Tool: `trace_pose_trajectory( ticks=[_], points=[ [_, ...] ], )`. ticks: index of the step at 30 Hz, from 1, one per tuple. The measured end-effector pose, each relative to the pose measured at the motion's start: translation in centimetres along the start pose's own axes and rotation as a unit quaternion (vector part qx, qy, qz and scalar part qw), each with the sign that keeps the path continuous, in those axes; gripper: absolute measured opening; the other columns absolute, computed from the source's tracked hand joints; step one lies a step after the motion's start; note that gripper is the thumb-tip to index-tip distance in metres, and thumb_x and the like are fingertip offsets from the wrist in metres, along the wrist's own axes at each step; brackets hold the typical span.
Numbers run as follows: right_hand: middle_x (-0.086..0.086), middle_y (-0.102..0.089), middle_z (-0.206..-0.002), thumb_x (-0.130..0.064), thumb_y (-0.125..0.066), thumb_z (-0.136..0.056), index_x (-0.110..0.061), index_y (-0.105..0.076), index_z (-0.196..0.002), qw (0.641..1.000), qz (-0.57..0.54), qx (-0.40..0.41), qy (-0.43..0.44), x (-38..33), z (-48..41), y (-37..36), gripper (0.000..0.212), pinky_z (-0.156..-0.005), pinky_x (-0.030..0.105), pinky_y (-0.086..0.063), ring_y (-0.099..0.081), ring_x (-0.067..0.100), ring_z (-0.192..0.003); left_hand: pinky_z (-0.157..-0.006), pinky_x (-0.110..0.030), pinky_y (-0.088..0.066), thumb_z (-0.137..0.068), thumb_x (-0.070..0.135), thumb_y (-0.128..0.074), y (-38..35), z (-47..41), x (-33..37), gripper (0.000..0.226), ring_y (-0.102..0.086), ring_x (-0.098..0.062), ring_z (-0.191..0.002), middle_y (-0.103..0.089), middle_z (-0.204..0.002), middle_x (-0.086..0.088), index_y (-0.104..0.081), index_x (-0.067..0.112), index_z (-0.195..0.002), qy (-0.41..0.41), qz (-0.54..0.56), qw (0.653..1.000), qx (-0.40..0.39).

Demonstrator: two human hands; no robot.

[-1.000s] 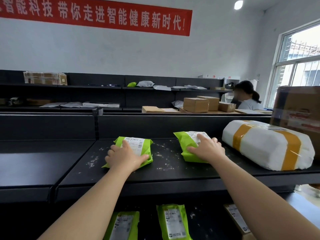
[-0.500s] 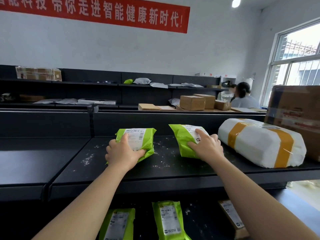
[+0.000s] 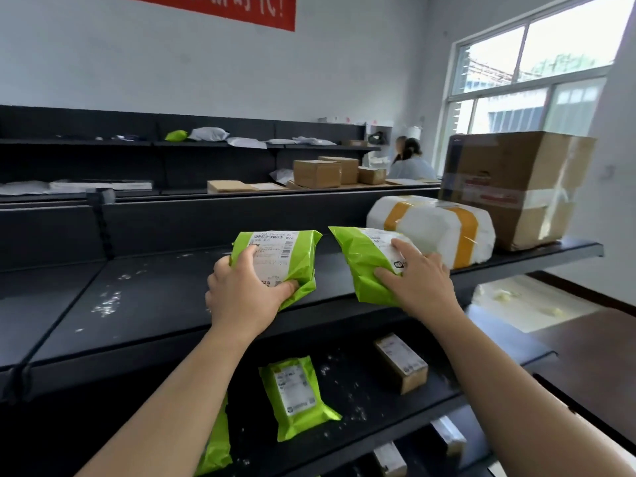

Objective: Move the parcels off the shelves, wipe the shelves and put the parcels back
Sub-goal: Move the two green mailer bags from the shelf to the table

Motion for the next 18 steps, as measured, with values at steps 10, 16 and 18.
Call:
trace_pose_trajectory(
  ticks=[10, 16, 18],
  points=[
    [0.016, -0.041, -0.129, -0.055, -0.059, -0.082, -0.041, -0.034, -0.142, 0.991, 0.026, 0.065, -0.111, 11.8, 6.5, 7.9, 0.066, -0.102, 0.043, -0.033, -0.041, 0.04, -0.119, -0.105, -0.049, -0.031, -0.065, 0.064, -0.072, -5.9, 6.2, 7.9, 0.097, -0.032, -0.032, -0.131, -0.031, -0.145, -0.011, -0.03, 0.028, -0.144, -0.088, 0.029, 0.994, -0.059],
    [0.018, -0.041, -0.128, -0.055, -0.059, -0.082, -0.042, -0.034, -0.143, 0.976, 0.042, 0.099, -0.187, 20.0, 10.0, 12.9, 0.067, -0.104, 0.042, -0.032, -0.04, 0.04, -0.119, -0.105, -0.049, -0.031, -0.064, 0.066, -0.071, -11.2, 10.7, 14.4, 0.094, -0.034, -0.031, -0.128, -0.031, -0.143, -0.008, -0.031, 0.031, -0.142, -0.146, 0.056, 0.981, -0.117],
    [0.017, -0.041, -0.127, -0.056, -0.059, -0.082, -0.041, -0.034, -0.144, 0.971, 0.046, 0.106, -0.209, 23.1, 11.2, 14.5, 0.068, -0.105, 0.044, -0.032, -0.041, 0.04, -0.118, -0.104, -0.048, -0.032, -0.063, 0.066, -0.071, -13.2, 12.3, 16.8, 0.094, -0.035, -0.031, -0.127, -0.032, -0.142, -0.007, -0.032, 0.032, -0.142, -0.158, 0.062, 0.976, -0.137]
  ],
)
Point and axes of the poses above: each hand's wrist, its own z-axis away from the middle knuckle, its own y-axis out of the back of the hand, x = y × z, the point moved 9 cm from there along -z, towards the middle knuckle
